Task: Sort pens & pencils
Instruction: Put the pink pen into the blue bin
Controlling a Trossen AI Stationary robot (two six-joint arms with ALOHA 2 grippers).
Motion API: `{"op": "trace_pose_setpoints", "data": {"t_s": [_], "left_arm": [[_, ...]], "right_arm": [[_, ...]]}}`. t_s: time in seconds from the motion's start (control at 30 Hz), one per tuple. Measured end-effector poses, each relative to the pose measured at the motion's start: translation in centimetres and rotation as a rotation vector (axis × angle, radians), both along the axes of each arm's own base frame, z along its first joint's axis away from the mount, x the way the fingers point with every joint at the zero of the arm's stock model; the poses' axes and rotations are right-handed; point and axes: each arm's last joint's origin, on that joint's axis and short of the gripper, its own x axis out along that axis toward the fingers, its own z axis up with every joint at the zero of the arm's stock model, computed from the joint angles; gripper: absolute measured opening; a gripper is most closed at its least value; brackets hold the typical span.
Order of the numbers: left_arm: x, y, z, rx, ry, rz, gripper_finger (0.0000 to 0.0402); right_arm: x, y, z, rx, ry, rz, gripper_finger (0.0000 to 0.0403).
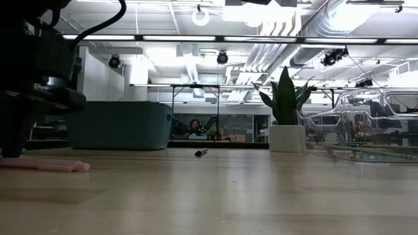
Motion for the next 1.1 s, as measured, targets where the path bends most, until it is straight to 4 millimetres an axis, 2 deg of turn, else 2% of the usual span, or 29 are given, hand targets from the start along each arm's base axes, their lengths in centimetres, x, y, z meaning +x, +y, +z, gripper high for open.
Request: {"op": "trace_pose_setpoints", "data": {"t_s": [0.4, 0.73, 1.1], "left_arm": [[-0.43, 0.18, 0.0, 0.016, 0.049, -0.001, 0.0036], [-0.49, 0.14, 0.0, -0.002, 0.061, -0.016, 0.0055], [-0.56, 0.11, 0.0, -0.018, 0.073, -0.02, 0.0055]], "right_arm": [[0.01, -0.02, 0.01, -0.003, -0.002, -0.003, 0.0], [0.03, 0.0, 0.03, -0.006, -0.005, 0.003, 0.0], [0.04, -0.03, 0.03, -0.01, -0.007, -0.001, 0.0]]}}
